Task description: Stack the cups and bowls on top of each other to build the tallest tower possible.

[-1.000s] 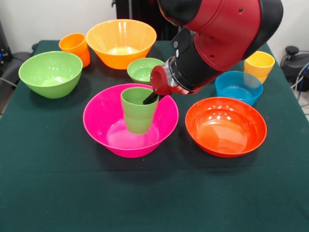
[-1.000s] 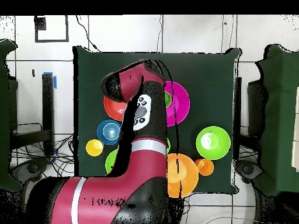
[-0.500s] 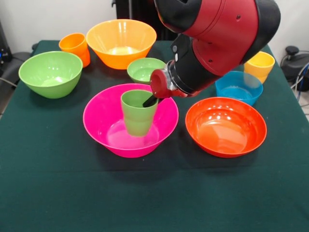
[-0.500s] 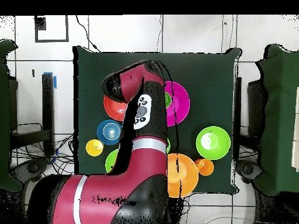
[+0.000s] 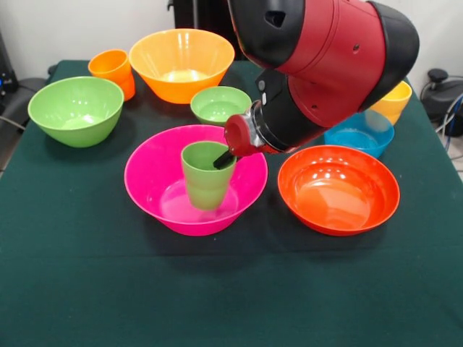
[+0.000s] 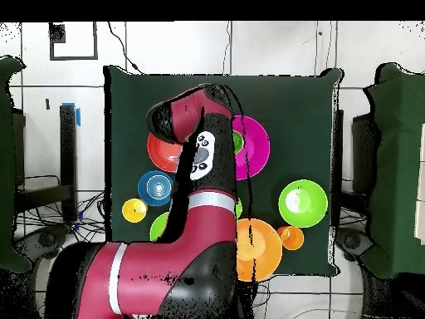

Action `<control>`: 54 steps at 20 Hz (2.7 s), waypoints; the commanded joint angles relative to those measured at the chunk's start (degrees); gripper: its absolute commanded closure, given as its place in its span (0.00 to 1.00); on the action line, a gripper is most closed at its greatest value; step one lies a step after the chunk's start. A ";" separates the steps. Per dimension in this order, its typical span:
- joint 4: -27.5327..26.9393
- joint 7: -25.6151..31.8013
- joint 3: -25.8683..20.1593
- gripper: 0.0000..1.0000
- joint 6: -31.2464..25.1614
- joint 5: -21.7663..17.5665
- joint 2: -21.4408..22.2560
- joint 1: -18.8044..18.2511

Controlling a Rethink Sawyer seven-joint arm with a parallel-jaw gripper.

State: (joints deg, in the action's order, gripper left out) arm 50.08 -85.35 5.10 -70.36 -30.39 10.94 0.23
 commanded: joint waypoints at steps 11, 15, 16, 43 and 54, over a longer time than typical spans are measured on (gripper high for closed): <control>-5.75 25.01 -5.31 1.00 -10.70 -3.28 -2.83 -0.21; -5.16 24.99 -5.91 1.00 -8.26 -2.62 -2.54 -0.68; -4.97 24.86 -5.87 1.00 -7.91 -2.53 -2.45 -0.73; -5.80 23.95 -6.95 0.00 -4.09 -2.06 -3.02 -1.37; -4.78 24.06 -7.39 0.00 -1.37 -1.98 -2.39 -1.65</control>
State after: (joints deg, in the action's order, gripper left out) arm 45.40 -78.11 5.10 -77.32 -30.39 8.10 0.22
